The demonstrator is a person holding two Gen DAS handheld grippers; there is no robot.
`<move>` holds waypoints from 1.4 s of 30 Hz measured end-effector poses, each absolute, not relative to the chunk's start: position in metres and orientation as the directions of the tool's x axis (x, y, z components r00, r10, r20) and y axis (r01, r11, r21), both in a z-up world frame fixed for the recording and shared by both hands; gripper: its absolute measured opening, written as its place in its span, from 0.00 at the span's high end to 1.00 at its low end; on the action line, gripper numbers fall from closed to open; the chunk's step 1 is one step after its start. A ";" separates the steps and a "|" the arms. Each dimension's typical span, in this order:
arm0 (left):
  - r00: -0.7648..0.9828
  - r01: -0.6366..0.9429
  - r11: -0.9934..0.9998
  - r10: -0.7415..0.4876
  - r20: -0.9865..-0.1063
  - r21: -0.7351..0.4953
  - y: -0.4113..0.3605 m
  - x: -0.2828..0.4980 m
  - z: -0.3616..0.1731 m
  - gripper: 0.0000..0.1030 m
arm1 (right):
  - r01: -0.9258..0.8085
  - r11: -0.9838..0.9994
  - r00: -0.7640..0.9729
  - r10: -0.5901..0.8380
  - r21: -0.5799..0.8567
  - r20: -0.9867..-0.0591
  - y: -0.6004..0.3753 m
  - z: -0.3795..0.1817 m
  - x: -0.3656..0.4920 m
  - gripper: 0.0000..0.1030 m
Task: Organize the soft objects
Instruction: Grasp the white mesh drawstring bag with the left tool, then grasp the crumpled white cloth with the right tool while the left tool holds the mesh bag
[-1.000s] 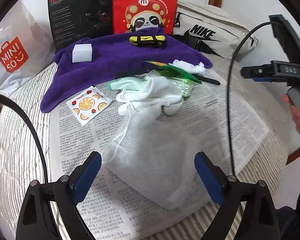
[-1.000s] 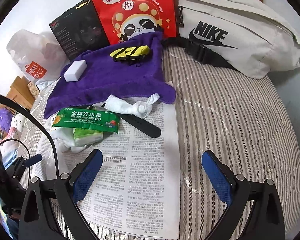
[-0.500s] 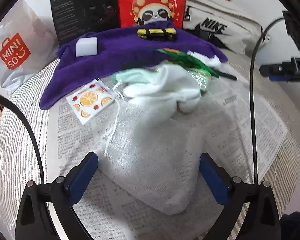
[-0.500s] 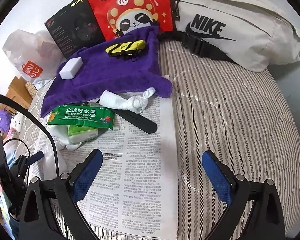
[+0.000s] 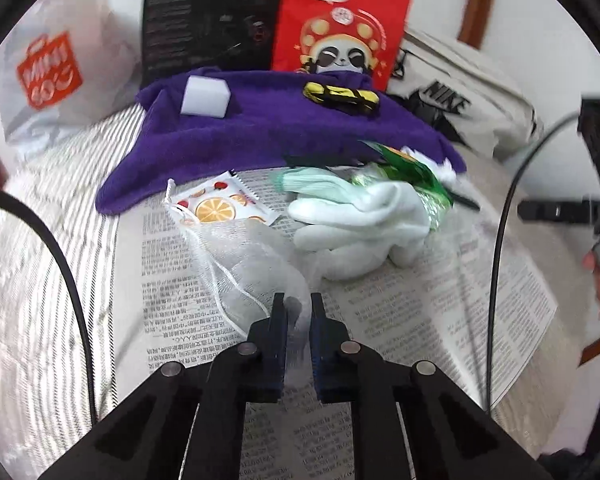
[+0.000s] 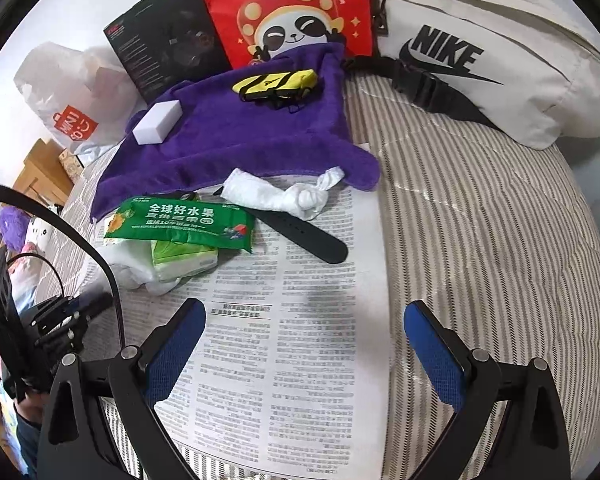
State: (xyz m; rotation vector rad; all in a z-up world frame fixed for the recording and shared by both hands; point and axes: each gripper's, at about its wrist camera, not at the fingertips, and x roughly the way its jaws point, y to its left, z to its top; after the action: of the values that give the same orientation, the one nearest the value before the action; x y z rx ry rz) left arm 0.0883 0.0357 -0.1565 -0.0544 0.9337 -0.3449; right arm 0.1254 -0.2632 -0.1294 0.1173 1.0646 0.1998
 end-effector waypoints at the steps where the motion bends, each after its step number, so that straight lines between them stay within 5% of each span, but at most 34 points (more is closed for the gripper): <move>1: 0.551 0.258 0.943 -0.321 -0.770 -0.209 0.039 0.089 -0.157 0.91 | -0.109 0.976 0.469 0.219 0.190 -0.855 -0.262 -0.129 0.125 0.04; 15: 0.573 0.230 0.960 -0.264 -0.776 -0.157 0.036 0.091 -0.157 0.88 | -0.157 0.975 0.479 0.215 0.157 -0.851 -0.249 -0.140 0.150 0.04; 27: 0.566 0.228 0.954 -0.294 -0.770 -0.197 0.041 0.090 -0.158 0.88 | -0.220 0.972 0.519 0.188 0.082 -0.834 -0.236 -0.154 0.200 0.16; 29: 0.566 0.228 0.954 -0.292 -0.771 -0.195 0.041 0.089 -0.158 0.88 | -0.231 0.970 0.524 0.194 0.081 -0.829 -0.233 -0.156 0.207 0.21; 35: 0.564 0.227 0.951 -0.304 -0.768 -0.210 0.043 0.090 -0.159 0.88 | -0.271 0.955 0.509 0.245 0.116 -0.825 -0.226 -0.161 0.216 0.66; 42: 0.561 0.223 0.947 -0.319 -0.764 -0.231 0.045 0.090 -0.160 0.88 | -0.255 0.956 0.498 0.258 0.144 -0.828 -0.230 -0.158 0.206 0.66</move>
State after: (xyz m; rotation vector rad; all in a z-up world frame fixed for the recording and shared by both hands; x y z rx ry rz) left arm 0.0900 0.0449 -0.1600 -0.1127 0.9213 -0.3201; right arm 0.2057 -0.2305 -0.1584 0.0025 1.0026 0.3106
